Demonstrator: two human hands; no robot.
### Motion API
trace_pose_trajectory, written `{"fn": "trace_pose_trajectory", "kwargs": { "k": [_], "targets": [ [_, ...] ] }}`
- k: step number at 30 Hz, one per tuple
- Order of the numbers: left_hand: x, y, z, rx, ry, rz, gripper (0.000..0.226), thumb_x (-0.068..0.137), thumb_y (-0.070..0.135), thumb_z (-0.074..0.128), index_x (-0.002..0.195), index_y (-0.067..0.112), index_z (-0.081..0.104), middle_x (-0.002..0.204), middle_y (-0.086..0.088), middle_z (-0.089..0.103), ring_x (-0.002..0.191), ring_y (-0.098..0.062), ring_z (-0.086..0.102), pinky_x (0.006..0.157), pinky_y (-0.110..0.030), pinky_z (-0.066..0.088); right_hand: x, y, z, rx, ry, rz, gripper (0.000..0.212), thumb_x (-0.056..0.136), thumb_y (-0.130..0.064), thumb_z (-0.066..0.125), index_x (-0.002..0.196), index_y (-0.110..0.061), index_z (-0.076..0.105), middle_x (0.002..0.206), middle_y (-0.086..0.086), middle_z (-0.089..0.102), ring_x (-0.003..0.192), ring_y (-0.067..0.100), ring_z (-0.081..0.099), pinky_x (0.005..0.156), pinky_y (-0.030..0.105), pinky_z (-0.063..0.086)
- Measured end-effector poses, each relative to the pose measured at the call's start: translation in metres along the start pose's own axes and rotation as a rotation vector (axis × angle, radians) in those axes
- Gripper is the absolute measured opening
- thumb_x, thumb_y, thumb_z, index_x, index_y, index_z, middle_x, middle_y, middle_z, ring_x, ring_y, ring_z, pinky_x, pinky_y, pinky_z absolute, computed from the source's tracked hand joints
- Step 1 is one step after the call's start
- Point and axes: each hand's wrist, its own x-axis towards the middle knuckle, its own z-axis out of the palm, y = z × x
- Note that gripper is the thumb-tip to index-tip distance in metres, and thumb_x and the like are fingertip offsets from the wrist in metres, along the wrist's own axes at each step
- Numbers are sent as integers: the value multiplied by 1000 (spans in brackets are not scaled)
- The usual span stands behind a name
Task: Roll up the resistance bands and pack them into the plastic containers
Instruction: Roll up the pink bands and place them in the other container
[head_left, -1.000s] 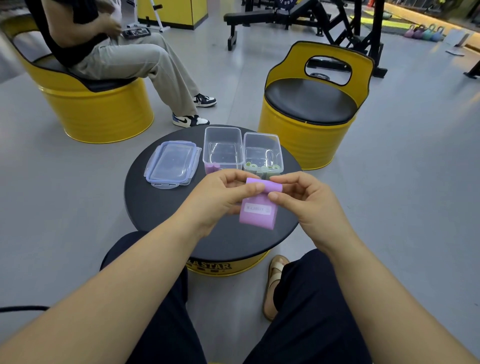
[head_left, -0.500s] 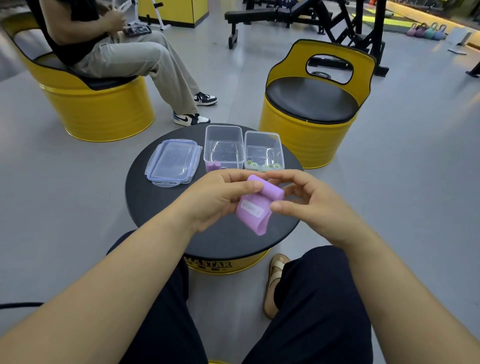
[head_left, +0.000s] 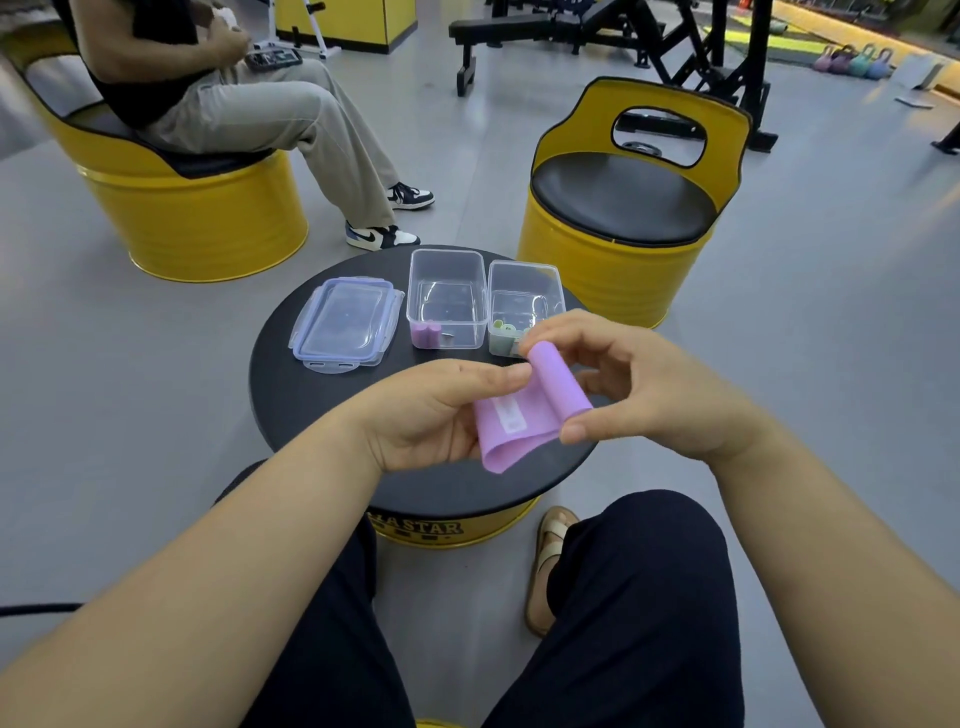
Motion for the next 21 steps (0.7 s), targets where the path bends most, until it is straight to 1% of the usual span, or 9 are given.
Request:
{"fn": "trace_pose_trajectory", "kwargs": {
  "k": [1, 3, 5, 6, 8, 12, 15, 19, 21],
  "targets": [
    [1, -2, 0, 2, 26, -10, 31, 73, 25, 76, 98, 7, 71, 99, -10, 66, 93, -21, 60, 90, -38, 46, 0, 2, 1, 66, 33, -14, 54, 55, -27, 80, 106, -24, 63, 106, -7, 63, 102, 26, 59, 84, 34, 54],
    [1, -5, 0, 6, 33, -13, 33, 62, 28, 84, 87, 9, 74, 89, -6, 68, 79, -15, 62, 74, -27, 53, -1, 8, 3, 214, 98, -38, 60, 49, -29, 86, 106, -26, 65, 102, -6, 68, 98, 18, 62, 81, 27, 53],
    [0, -7, 2, 14, 24, -10, 34, 55, 28, 88, 80, 10, 74, 81, -4, 69, 70, -11, 63, 63, -21, 53, 0, 13, 8, 324, 148, -60, 66, 47, -43, 89, 106, -26, 66, 103, -7, 70, 98, 13, 63, 79, 25, 52],
    [1, -8, 3, 22, 39, -7, 26, 58, 20, 87, 78, 10, 74, 78, -3, 69, 68, -11, 63, 62, -21, 53, 0, 14, 11, 372, 163, -62, 70, 47, -48, 88, 108, -24, 64, 102, -8, 70, 97, 11, 63, 79, 25, 52],
    [2, -9, 8, 36, 90, -7, 10, 67, 12, 71, 76, 9, 71, 72, -1, 68, 64, -9, 62, 60, -20, 53, 2, 16, 16, 482, 174, -56, 77, 46, -50, 87, 111, -17, 60, 101, -9, 70, 95, 8, 64, 78, 24, 52],
    [2, -7, 19, 107, 99, 0, 15, 67, 12, 65, 81, 7, 64, 67, 2, 66, 62, -7, 61, 61, -19, 52, 5, 19, 24, 693, 173, -61, 71, 45, -49, 88, 106, -19, 69, 97, -8, 68, 85, 10, 63, 73, 27, 54],
    [-1, -5, 21, 57, 88, 12, 16, 69, 10, 64, 85, 8, 63, 68, 1, 65, 59, -8, 60, 57, -19, 51, 6, 20, 24, 745, 191, -86, 64, 45, -46, 89, 102, -22, 72, 97, -6, 67, 84, 11, 62, 72, 27, 54],
    [-3, -4, 19, -102, 116, 13, 23, 74, 8, 70, 95, 11, 61, 67, 2, 66, 57, -7, 62, 56, -20, 54, 4, 16, 14, 674, 244, -82, 75, 46, -42, 90, 110, -16, 62, 97, -6, 69, 87, 10, 63, 74, 24, 53],
    [-2, -4, 20, -221, 177, -11, 23, 73, 21, 64, 95, 12, 62, 65, 1, 67, 56, -8, 65, 54, -20, 55, 3, 14, 9, 610, 276, -89, 78, 47, -41, 90, 113, -16, 58, 98, -7, 70, 90, 9, 63, 76, 23, 52]
  ]
}}
